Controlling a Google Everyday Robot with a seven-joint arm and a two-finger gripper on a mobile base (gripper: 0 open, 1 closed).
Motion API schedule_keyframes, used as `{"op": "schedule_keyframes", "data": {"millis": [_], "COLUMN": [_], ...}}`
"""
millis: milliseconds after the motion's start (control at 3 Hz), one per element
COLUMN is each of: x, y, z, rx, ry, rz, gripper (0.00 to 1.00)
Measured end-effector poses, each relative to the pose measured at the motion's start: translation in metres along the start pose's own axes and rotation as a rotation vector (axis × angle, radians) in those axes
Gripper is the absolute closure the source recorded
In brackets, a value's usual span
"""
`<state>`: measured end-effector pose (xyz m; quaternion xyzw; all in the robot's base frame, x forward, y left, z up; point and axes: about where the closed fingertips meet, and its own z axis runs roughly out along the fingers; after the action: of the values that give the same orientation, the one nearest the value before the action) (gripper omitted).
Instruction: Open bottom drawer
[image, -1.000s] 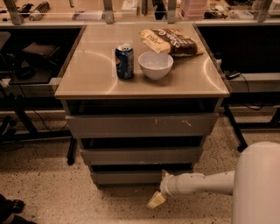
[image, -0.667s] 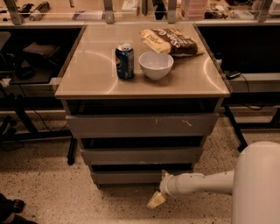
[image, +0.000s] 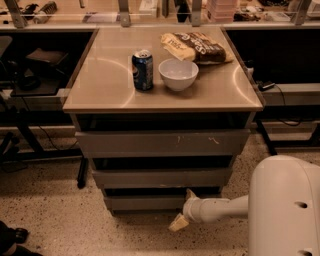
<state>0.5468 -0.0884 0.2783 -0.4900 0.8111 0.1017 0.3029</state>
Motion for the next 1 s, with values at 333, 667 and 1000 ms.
{"op": "schedule_keyframes", "data": {"millis": [333,667,1000], "x": [0.0,0.003,0.01], "y": [0.0,0.004,0.019], "z": [0.0,0.016,0.062], "rx": [0.0,-0.022,-0.083], "ry": [0.0,-0.004,-0.015], "rz": [0.0,0.021,0.075], "gripper": [0.0,0.0,0.0]}}
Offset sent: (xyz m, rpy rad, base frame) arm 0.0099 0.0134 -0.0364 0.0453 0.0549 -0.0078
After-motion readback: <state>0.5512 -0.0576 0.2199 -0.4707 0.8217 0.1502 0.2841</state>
